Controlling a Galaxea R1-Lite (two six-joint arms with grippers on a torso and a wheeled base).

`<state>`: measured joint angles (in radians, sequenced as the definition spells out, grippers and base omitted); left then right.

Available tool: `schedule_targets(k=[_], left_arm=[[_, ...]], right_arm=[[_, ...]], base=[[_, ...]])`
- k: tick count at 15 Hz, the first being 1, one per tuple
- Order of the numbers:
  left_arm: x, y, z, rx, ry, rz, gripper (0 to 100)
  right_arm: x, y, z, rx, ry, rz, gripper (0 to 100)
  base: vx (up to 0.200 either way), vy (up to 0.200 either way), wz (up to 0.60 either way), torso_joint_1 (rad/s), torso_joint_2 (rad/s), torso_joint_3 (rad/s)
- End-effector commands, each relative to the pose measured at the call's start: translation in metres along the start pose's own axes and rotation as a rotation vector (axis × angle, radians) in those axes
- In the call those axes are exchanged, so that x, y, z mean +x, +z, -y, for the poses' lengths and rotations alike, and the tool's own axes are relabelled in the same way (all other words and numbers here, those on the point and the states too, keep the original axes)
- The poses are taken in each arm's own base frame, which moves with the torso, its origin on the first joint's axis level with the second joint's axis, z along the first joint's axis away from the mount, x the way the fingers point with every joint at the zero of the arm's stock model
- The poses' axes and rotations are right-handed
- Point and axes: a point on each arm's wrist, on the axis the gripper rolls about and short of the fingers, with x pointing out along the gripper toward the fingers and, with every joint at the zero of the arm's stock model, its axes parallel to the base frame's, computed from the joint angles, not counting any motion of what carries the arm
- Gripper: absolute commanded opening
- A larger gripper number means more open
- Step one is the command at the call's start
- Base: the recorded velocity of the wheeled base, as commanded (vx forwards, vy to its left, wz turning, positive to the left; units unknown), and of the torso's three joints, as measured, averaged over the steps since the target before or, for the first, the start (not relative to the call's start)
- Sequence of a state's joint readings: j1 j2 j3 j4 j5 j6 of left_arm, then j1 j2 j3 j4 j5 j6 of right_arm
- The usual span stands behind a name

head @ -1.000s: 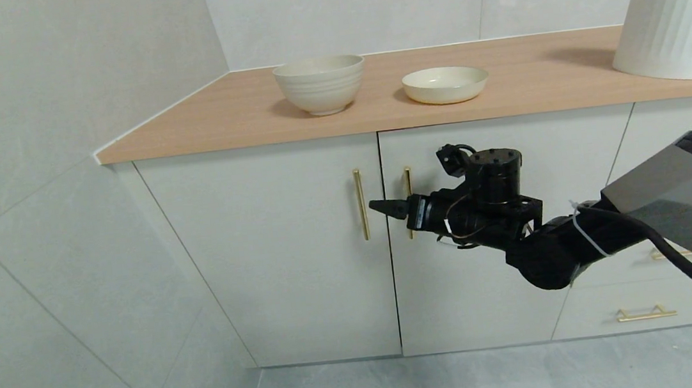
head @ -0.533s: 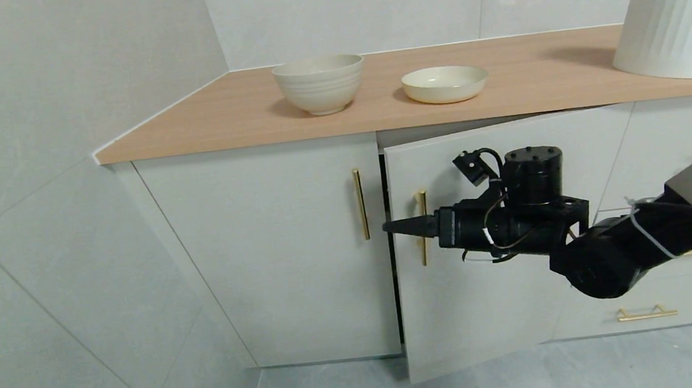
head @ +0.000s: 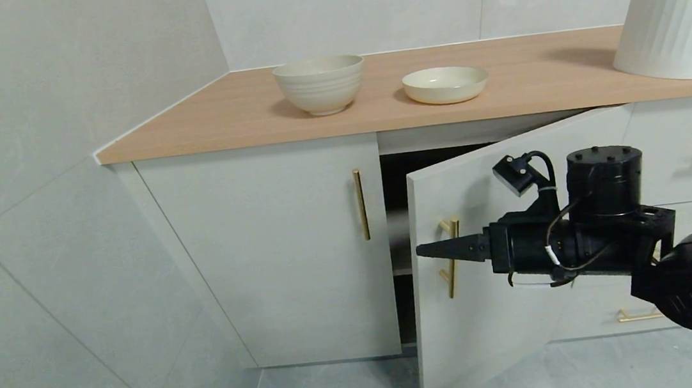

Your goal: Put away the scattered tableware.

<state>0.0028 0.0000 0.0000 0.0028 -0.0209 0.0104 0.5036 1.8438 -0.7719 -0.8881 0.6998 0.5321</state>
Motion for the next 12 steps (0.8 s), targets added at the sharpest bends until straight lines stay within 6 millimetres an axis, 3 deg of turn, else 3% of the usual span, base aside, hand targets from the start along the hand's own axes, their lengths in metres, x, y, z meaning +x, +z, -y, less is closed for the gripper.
schedule_targets(k=[1, 6, 12], left_arm=[[0.0, 0.0, 0.0, 0.0, 0.001, 0.0, 100], [0.0, 0.0, 0.0, 0.0, 0.001, 0.0, 100], [0.0, 0.0, 0.0, 0.014, 0.0, 0.0, 100]], right_arm=[[-0.018, -0.004, -0.014, -0.018, 0.021, 0.013, 100], [-0.041, -0.026, -0.025, -0.025, 0.064, -0.004, 100], [-0.049, -0.04, -0.024, -0.029, 0.064, 0.001, 100]], base=[[0.0, 0.0, 0.0, 0.0, 0.0, 0.0], [0.0, 0.0, 0.0, 0.0, 0.0, 0.0], [0.0, 0.0, 0.0, 0.0, 0.0, 0.0]])
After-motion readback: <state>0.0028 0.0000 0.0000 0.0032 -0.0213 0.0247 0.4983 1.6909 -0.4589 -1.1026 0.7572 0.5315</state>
